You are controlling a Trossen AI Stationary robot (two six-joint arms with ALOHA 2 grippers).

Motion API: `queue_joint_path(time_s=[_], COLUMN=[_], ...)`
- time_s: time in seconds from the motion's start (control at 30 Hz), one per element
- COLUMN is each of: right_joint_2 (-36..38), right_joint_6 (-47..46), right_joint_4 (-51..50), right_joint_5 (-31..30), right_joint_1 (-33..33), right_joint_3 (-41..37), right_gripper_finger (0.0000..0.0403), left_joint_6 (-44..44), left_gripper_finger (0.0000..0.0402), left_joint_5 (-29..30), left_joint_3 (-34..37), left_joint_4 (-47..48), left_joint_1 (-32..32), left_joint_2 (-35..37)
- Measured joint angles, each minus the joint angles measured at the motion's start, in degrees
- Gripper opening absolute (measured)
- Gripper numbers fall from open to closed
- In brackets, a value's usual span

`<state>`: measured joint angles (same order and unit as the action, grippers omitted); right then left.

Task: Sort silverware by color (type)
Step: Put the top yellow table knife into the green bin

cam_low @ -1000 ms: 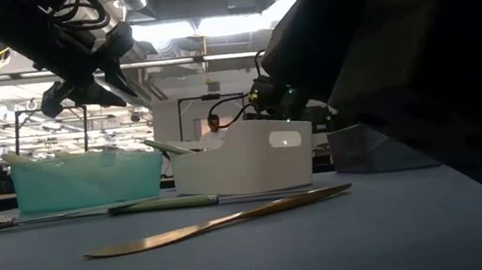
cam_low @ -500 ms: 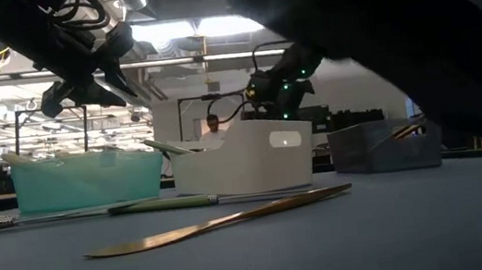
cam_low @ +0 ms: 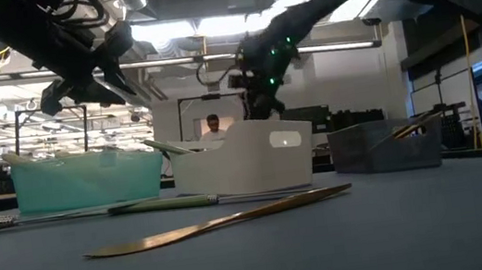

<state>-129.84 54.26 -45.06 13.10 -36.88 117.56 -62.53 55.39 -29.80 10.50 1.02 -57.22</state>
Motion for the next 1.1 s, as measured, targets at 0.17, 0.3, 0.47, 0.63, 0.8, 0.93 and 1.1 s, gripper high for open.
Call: queue_joint_path(time_s=[0.17,0.3,0.47,0.63,0.8,0.93,1.1], right_joint_2=[0.09,0.15,0.22,0.24,0.24,0.24,0.24], right_joint_6=[4.64,8.52,14.34,19.71,24.33,27.98,30.48], right_joint_4=[-5.77,-9.20,-11.95,-12.10,-12.10,-11.77,-11.12], right_joint_5=[-1.24,-3.44,-5.65,-8.24,-12.14,-13.81,-15.64], right_joint_1=[2.82,6.34,11.59,17.13,22.39,26.53,30.80], right_joint_3=[6.69,10.76,14.00,14.89,14.84,14.84,14.84], right_gripper_finger=[0.0058,0.0058,0.0058,0.0058,0.0058,0.0058,0.0058], left_joint_6=[3.05,5.92,9.42,12.44,15.96,17.99,18.37], left_gripper_finger=[0.0118,0.0118,0.0118,0.0118,0.0118,0.0118,0.0118], left_joint_5=[0.41,-3.08,-9.73,-16.63,-23.58,-27.85,-31.73], left_joint_3=[-0.04,-0.04,-0.04,-0.04,-0.04,-0.04,-0.04], left_joint_4=[-0.35,-0.60,-0.59,-0.66,-0.58,-0.31,2.22], left_joint_1=[0.02,0.00,0.02,0.02,0.02,0.02,0.00], left_joint_2=[4.77,10.32,16.54,22.02,25.91,27.31,27.23])
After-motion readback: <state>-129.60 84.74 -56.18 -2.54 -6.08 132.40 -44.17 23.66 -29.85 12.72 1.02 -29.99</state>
